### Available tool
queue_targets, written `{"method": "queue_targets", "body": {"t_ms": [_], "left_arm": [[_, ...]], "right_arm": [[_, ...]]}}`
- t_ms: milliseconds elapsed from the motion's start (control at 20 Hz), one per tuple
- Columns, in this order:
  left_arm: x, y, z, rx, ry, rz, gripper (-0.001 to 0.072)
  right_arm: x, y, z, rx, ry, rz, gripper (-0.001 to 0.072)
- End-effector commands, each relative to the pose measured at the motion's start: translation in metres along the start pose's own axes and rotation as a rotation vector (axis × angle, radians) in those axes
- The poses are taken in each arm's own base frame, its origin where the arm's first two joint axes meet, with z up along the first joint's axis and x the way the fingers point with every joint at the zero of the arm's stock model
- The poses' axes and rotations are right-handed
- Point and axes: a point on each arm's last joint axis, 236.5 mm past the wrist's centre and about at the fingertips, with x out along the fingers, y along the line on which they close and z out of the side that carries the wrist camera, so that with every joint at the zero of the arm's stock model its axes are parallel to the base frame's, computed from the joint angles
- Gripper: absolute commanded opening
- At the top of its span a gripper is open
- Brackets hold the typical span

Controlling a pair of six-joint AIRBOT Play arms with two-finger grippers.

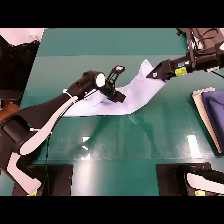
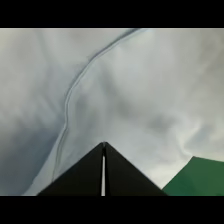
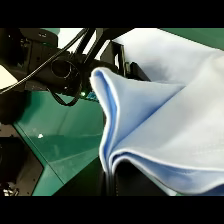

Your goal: Fold the shirts.

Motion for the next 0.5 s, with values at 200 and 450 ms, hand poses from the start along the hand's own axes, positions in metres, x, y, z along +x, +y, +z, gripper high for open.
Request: {"method": "queue_targets", "body": {"t_ms": [200, 450], "left_arm": [[-0.114, 0.066, 0.023, 0.079, -0.058, 0.228, 0.0025], [-0.250, 0.139, 0.022, -0.041, -0.205, 0.355, 0.0025]], "right_arm": [[0.010, 0.075, 0.039, -0.117, -0.037, 0.058, 0.0014], [0.074, 0.125, 0.061, -0.183, -0.026, 0.143, 0.0014]]}}
